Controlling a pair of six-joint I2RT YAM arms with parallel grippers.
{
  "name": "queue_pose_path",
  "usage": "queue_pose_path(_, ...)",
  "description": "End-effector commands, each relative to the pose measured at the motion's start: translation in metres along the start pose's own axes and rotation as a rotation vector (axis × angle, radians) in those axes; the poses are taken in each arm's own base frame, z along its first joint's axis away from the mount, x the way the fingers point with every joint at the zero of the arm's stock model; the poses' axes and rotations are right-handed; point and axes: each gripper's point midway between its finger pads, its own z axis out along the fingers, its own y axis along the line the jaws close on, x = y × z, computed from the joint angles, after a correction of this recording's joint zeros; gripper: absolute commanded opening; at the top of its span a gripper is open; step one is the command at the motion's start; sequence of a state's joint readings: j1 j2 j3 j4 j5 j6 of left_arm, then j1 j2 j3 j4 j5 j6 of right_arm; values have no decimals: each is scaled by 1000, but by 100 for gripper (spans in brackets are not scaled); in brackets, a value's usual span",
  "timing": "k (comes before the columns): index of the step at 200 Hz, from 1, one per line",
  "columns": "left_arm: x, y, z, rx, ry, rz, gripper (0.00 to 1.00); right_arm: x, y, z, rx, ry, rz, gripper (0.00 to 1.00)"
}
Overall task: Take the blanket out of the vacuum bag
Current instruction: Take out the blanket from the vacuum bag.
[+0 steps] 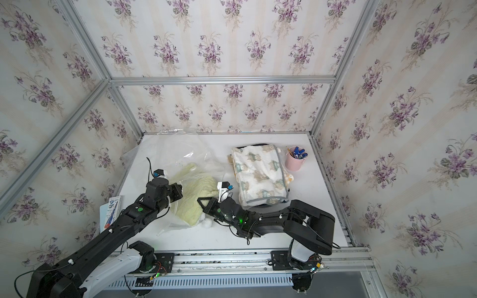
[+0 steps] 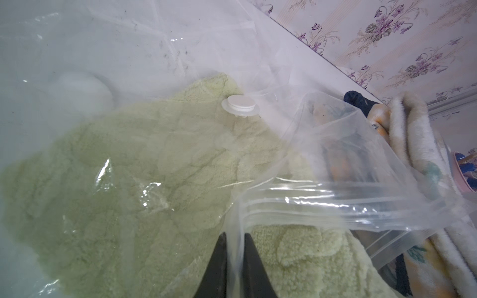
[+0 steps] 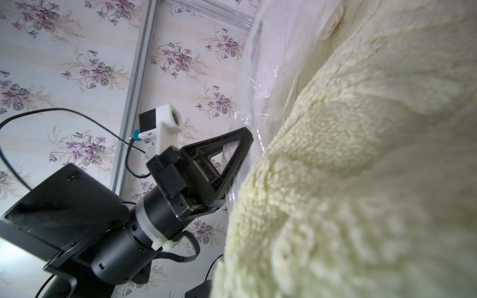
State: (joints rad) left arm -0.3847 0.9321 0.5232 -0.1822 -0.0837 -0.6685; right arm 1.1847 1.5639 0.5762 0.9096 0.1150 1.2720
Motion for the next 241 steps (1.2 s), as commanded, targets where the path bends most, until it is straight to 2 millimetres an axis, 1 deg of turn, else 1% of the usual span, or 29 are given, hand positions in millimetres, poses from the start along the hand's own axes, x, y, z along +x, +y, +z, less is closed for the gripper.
queue_pose_path(1, -5, -1, 3, -7, -17, -15, 14, 1, 16, -9, -62, 8, -18, 0)
queue_pose_path(28, 0, 4, 8, -22, -7, -36, 13, 1, 24, -24, -83, 3, -46, 0)
queue_pose_path(42, 1, 6, 11, -29, -9, -43, 13, 1, 33, -29, -103, 9, -70, 0)
queue_pose_path(65, 4, 10, 16, -60, 7, -43, 14, 3, 57, -38, -163, 41, -103, 0)
queue_pose_path(84, 7, 12, 18, -77, 18, -42, 13, 3, 66, -45, -187, 47, -111, 0)
queue_pose_path(125, 5, 15, 18, -89, 8, -57, 14, -4, 86, -58, -233, 33, -136, 0)
queue_pose_path(147, 7, 18, 19, -103, 11, -62, 14, -12, 102, -64, -245, 7, -180, 0)
queue_pose_path(168, 10, 20, 20, -105, 12, -73, 13, -25, 128, -70, -250, -37, -248, 0)
queue_pose_path(174, 11, 21, 20, -107, 12, -74, 14, -29, 140, -73, -269, -51, -279, 0)
queue_pose_path(196, 15, 26, 20, -116, 18, -77, 14, -51, 174, -76, -280, -86, -339, 0)
queue_pose_path(200, 16, 26, 19, -115, 19, -77, 14, -54, 178, -76, -281, -82, -345, 0)
queue_pose_path(225, 19, 30, 16, -116, 17, -80, 13, -87, 206, -74, -300, -98, -353, 0)
queue_pose_path(241, 22, 33, 14, -113, 14, -88, 14, -107, 228, -75, -306, -122, -390, 0)
